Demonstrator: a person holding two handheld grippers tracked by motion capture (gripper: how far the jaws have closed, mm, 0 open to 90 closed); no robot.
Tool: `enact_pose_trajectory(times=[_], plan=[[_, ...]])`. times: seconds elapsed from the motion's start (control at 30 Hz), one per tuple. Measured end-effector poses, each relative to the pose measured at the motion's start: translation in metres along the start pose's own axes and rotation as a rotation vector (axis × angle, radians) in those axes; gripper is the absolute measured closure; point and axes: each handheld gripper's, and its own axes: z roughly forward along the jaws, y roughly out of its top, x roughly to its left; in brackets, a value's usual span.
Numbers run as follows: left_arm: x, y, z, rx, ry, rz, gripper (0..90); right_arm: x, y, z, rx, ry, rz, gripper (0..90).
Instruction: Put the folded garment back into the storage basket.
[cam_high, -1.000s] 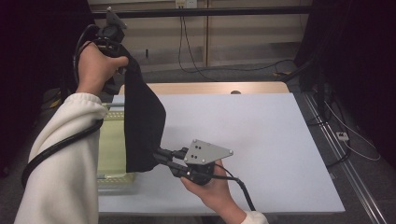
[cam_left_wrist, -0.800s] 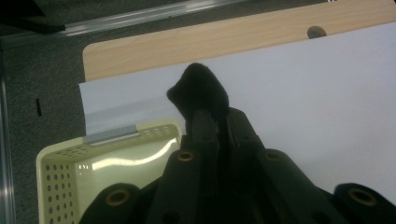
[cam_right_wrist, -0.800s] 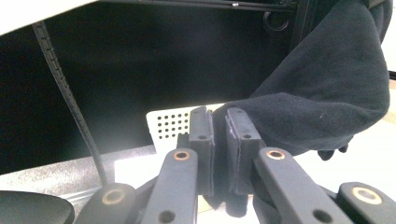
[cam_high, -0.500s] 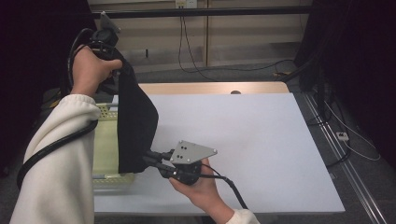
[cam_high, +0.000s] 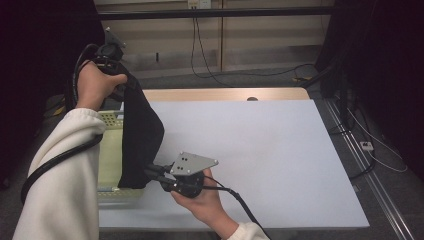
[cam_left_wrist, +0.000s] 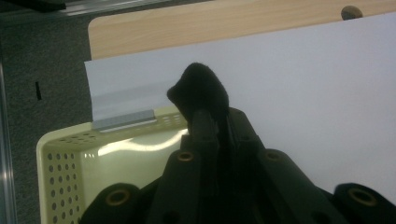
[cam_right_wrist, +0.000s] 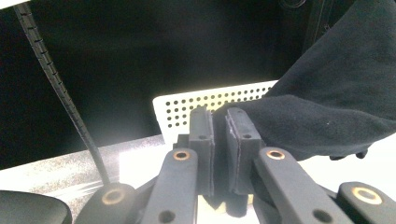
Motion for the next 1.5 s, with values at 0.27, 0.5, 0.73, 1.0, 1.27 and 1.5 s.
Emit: enact_pose_trajectory(times=[0.27,0.5,0.73,1.0,1.27,1.5], plan=[[0.007,-0.004,0.007,-0.006,0.005,-0.007,84.5,0.001,-0.004,0.008,0.012,0.011,0.006,82.5],[0.014,-0.006,0.008,-0.012,0.001,-0.027,84.5,0.001,-0.001,0.013,0.007,0.02,0.005,82.5],[0.006,-0.004,0.006,-0.037,-0.019,-0.012,84.5,0.001,0.003,0.005,-0.002,0.006,0.001,82.5],[-0.009,0.001,0.015,-0.052,-0.048,0.016,84.4,0.001,0.0,-0.006,0.003,-0.022,-0.013,82.5],[-0.018,0.005,0.012,-0.075,-0.07,0.043,84.4,0.001,0.002,-0.011,-0.019,-0.029,-0.014,82.5],[-0.011,0.001,0.011,-0.074,-0.069,0.035,84.3,0.002,0.001,-0.009,-0.02,-0.03,-0.011,82.5]])
